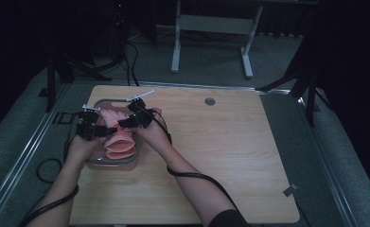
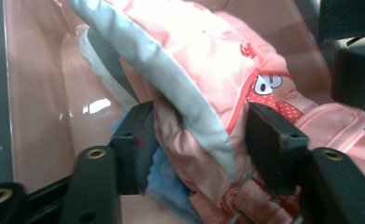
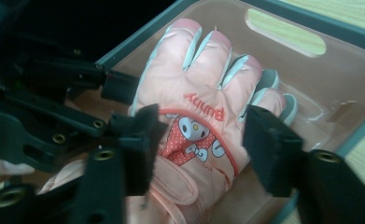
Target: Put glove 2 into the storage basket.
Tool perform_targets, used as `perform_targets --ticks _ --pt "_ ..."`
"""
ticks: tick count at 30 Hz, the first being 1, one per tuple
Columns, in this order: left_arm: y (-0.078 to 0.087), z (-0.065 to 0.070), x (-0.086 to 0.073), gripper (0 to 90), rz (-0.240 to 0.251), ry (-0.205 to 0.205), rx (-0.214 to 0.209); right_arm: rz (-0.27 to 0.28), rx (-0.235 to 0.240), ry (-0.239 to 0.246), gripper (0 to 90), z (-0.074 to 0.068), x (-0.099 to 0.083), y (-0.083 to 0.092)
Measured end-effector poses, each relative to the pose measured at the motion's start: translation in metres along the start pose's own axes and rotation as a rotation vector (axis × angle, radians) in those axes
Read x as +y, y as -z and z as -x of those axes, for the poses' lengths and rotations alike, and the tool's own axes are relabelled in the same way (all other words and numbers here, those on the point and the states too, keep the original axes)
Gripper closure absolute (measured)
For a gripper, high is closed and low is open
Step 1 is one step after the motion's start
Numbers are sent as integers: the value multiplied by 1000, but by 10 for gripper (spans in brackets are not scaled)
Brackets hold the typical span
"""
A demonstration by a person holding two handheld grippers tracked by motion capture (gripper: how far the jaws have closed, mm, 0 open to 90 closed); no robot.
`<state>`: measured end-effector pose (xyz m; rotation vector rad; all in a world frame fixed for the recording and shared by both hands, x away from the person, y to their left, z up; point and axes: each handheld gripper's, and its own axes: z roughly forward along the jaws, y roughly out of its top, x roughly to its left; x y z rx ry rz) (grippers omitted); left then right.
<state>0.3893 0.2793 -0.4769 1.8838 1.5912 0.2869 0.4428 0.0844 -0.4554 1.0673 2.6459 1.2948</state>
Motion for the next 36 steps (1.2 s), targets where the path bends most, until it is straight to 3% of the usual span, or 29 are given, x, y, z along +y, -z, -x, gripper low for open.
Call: perform_targets --ticks 5,11,14,17,23,25,27,33,36 --pt "3 0 -1 222 57 -10 11 37 15 -1 328 12 -8 9" --pt "13 5 1 145 132 -14 0 62 31 33 250 23 -17 21" --pt "22 11 -1 78 192 -50 2 72 46 24 200 25 -20 27" --pt "30 19 -4 57 229 -86 10 69 58 45 147 26 -22 31" --pt "43 35 -15 39 277 -120 2 63 52 63 145 27 -28 36" --pt "45 38 -18 39 304 -100 -16 60 37 72 145 28 -31 37" --pt "47 42 -21 39 322 -98 -40 64 58 62 145 29 -36 39" --pt "47 60 -30 39 333 -161 -51 74 44 86 145 30 -50 49" --pt "48 70 -35 39 353 -171 -84 74 50 84 145 31 -55 52"
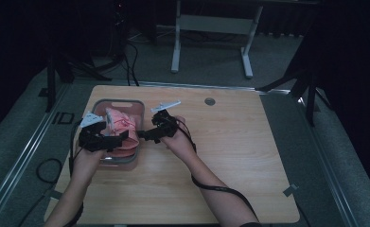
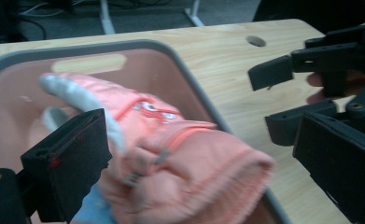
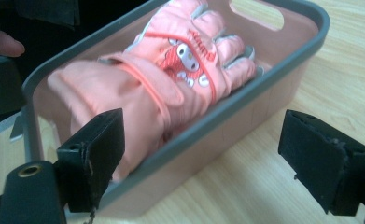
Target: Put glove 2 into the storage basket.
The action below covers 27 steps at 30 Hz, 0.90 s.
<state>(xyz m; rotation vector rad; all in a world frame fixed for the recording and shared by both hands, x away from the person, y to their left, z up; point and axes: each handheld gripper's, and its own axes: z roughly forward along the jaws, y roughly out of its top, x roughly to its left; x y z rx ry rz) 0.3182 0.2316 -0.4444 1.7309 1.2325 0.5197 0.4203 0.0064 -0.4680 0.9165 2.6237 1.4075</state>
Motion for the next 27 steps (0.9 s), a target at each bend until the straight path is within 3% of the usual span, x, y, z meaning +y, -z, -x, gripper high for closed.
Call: perform_targets --ticks 7,9,10,16,27 --pt "3 30 -4 40 49 -63 -58 7 4 8 143 3 -17 20" --pt "2 35 -4 39 44 -79 -70 9 0 10 143 3 -20 23" --pt "1 46 -6 39 49 -106 -95 12 -2 12 143 4 -22 26" --pt "-5 74 -10 39 55 -145 -174 21 -22 19 143 13 -39 51" --pt "-19 119 -27 39 34 -229 -293 17 -35 26 138 23 -75 75"
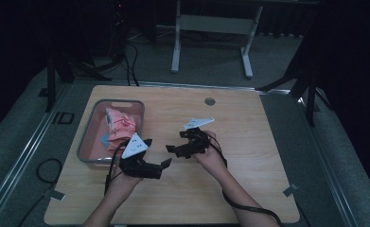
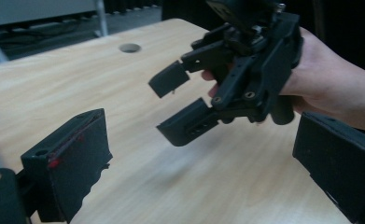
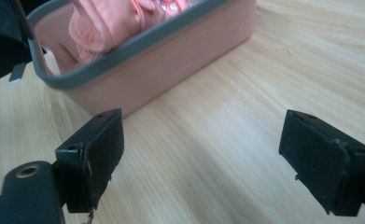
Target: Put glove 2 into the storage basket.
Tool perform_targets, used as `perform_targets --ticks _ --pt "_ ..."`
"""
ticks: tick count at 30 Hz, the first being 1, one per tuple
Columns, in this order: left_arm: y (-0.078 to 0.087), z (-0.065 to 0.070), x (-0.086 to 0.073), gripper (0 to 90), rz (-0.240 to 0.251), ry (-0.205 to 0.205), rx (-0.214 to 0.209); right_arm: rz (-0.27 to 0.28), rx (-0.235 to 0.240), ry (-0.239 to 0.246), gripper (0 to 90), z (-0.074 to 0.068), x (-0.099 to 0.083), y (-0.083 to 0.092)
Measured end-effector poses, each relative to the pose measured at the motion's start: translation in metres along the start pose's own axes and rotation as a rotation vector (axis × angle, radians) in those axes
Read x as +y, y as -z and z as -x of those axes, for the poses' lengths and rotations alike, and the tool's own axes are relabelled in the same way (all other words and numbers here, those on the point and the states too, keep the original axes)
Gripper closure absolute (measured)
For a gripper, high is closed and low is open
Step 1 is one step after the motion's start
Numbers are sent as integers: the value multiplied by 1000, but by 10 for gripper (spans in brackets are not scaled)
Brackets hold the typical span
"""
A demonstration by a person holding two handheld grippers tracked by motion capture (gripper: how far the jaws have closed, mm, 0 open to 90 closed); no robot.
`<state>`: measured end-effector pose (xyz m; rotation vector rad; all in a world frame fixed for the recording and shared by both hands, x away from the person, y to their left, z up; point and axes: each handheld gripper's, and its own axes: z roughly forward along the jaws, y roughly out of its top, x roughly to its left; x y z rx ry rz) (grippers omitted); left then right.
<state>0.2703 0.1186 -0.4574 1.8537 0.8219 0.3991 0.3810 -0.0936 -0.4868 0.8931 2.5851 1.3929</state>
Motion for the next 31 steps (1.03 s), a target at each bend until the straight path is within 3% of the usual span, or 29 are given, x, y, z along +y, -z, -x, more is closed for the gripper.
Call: perform_targets --ticks 11,21,31 --pt "-27 20 -26 39 -36 -13 -92 -20 2 -7 137 10 -38 9" --pt "-47 30 -52 39 -85 -35 -133 -32 -8 -9 136 14 -64 13" --pt "-55 33 -64 39 -115 -26 -168 -53 -5 -26 136 17 -83 13"
